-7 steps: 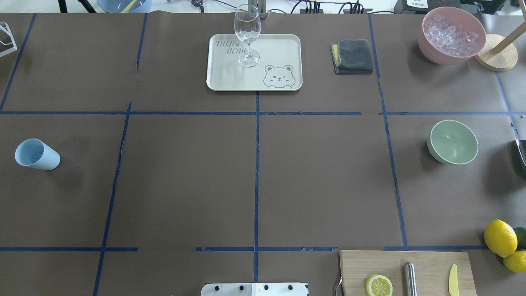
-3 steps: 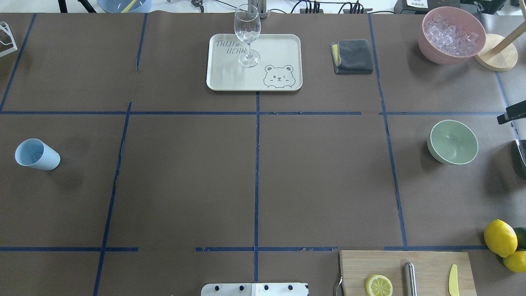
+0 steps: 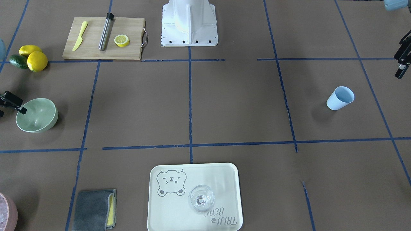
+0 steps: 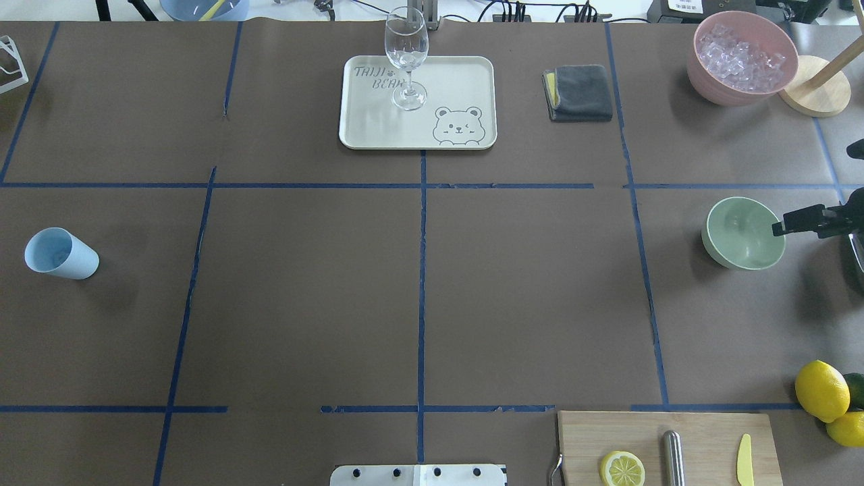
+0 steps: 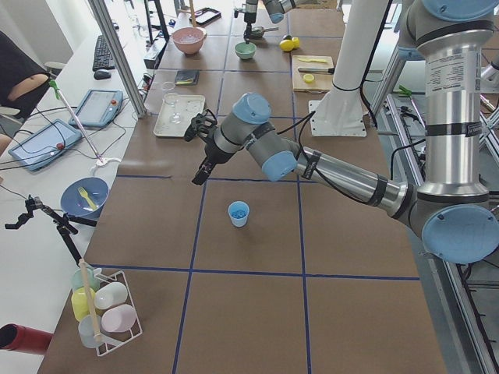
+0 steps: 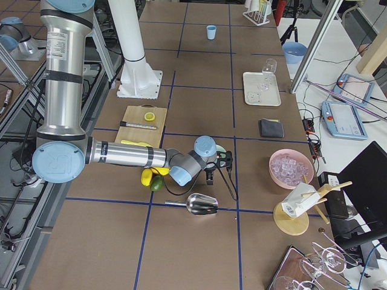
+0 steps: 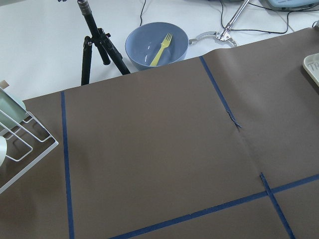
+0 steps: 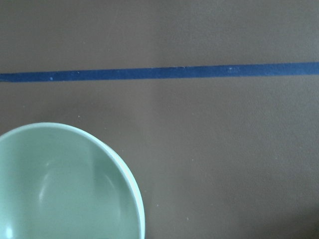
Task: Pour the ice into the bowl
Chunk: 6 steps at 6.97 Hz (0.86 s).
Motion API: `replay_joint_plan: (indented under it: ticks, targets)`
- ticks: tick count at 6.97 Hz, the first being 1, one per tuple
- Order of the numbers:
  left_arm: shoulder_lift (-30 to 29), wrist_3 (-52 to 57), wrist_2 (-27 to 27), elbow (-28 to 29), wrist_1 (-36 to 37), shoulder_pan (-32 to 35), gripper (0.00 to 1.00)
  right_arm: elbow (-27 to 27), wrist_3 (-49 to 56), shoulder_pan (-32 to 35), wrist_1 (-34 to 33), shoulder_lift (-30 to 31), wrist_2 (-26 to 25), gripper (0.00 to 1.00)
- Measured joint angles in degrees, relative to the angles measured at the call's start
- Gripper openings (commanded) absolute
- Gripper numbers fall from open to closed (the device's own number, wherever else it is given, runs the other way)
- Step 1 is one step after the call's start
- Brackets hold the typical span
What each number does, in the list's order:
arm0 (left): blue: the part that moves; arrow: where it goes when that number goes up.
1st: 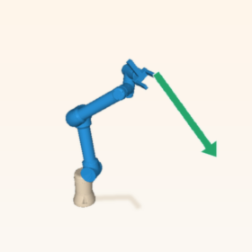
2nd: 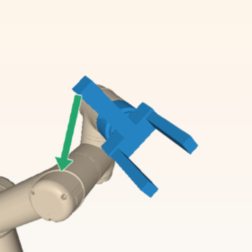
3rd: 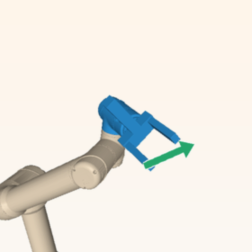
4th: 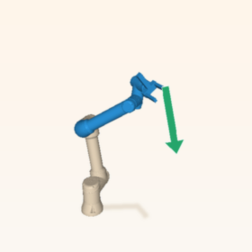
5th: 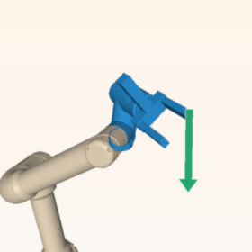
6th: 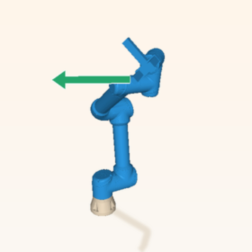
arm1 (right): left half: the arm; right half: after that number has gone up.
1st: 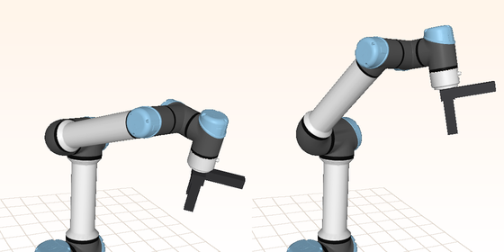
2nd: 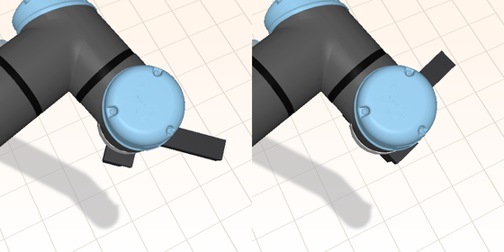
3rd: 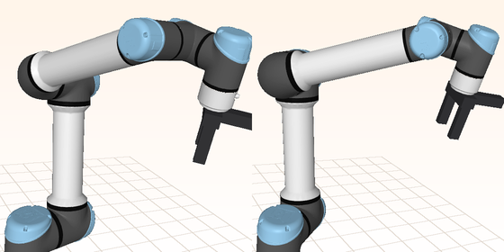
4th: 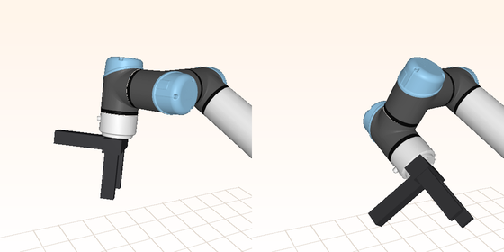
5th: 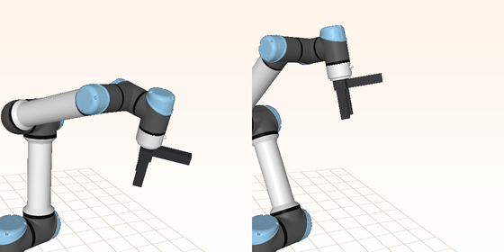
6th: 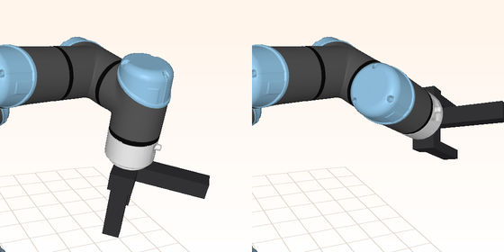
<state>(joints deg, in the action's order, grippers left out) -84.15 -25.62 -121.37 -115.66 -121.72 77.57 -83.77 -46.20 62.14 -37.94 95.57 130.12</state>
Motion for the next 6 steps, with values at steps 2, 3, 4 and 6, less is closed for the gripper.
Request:
replay_joint_plan:
  ticks: [2, 3, 4, 6]
  targets:
    - [0.10, -0.04, 0.46, -0.03, -0.46, -0.05, 1.00, 0.75, -2.92, -1.68, 1.02, -0.96, -0.08, 0.00]
    - [0.12, -0.04, 0.81, 0.01, -0.51, -0.08, 1.00, 0.38, -4.62, -2.11, 1.11, -1.60, 0.20, 0.00]
    - [0.13, -0.06, 1.06, 0.05, -0.53, -0.16, 1.00, -0.51, -5.35, -2.34, 1.09, -1.89, 0.74, 0.00]
    - [0.13, -1.61, 1.25, 0.17, -0.88, -1.54, 1.00, -2.70, -5.74, -1.54, 0.78, -1.84, 3.60, 0.00]
